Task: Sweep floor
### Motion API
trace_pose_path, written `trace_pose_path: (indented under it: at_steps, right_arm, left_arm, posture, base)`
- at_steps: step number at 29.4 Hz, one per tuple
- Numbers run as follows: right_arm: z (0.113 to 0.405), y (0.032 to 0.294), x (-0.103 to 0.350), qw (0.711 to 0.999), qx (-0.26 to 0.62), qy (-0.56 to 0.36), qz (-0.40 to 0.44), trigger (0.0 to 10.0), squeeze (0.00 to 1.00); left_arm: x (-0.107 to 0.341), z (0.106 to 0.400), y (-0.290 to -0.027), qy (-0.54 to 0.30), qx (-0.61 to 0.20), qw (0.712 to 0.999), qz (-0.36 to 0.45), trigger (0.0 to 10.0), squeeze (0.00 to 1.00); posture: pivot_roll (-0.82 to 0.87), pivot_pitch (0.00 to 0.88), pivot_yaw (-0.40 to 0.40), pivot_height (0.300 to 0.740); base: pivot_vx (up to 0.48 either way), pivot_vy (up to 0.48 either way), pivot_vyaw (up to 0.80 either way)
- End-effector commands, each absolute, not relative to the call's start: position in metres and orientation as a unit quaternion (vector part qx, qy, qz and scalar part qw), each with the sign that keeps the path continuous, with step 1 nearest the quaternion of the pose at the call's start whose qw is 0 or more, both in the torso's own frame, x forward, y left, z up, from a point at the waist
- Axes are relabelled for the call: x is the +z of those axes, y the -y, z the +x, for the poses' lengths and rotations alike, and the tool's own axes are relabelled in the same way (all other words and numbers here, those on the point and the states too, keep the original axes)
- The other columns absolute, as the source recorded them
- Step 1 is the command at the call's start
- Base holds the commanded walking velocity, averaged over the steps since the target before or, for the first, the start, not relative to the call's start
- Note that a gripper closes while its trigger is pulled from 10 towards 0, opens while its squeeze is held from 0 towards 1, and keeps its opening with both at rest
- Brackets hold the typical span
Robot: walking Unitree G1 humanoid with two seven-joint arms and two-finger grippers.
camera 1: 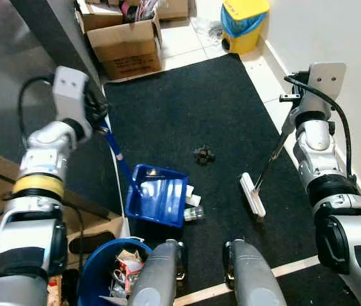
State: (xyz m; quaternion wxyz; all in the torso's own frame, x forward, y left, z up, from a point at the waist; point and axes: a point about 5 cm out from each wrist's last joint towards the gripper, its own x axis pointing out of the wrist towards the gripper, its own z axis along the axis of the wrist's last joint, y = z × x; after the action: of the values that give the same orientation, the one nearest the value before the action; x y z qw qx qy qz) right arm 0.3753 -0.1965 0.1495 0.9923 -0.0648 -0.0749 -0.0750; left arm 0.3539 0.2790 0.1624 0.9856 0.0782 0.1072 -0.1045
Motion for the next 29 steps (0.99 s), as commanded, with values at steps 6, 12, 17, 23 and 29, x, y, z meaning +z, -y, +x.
trace_pose_path:
  at_steps: [6,12,17,23,29]
  right_arm:
    - [0.377,0.191,0.154,0.992,-0.067,0.084,-0.062,10.0,0.00]
    - [0.376,0.194,0.153,0.992,-0.070,0.084,-0.064,10.0,0.00]
    - [0.375,0.194,0.153,0.992,-0.071,0.085,-0.064,10.0,0.00]
    - [0.375,0.195,0.152,0.992,-0.072,0.083,-0.064,10.0,0.00]
    - [0.376,0.194,0.155,0.992,-0.070,0.085,-0.064,10.0,0.00]
  left_arm:
    - [0.189,0.350,-0.295,-0.094,-0.133,0.978,0.132,10.0,0.00]
    - [0.171,0.343,-0.292,-0.140,-0.165,0.951,0.218,10.0,0.00]
    - [0.170,0.343,-0.294,-0.144,-0.156,0.947,0.241,10.0,0.00]
    - [0.160,0.343,-0.294,-0.159,-0.153,0.947,0.234,10.0,0.00]
    - [0.129,0.344,-0.274,-0.175,-0.148,0.956,0.186,10.0,0.00]
  posture:
    - [0.03,0.173,0.073,0.740]
    - [0.03,0.171,0.077,0.740]
    - [0.02,0.171,0.080,0.740]
    - [0.03,0.168,0.081,0.740]
    - [0.01,0.184,0.072,0.740]
  base:
    - [0.000,0.000,0.00]
    - [0.000,0.000,0.00]
    - [0.000,0.000,0.00]
    - [0.000,0.000,0.00]
    - [0.000,0.000,0.00]
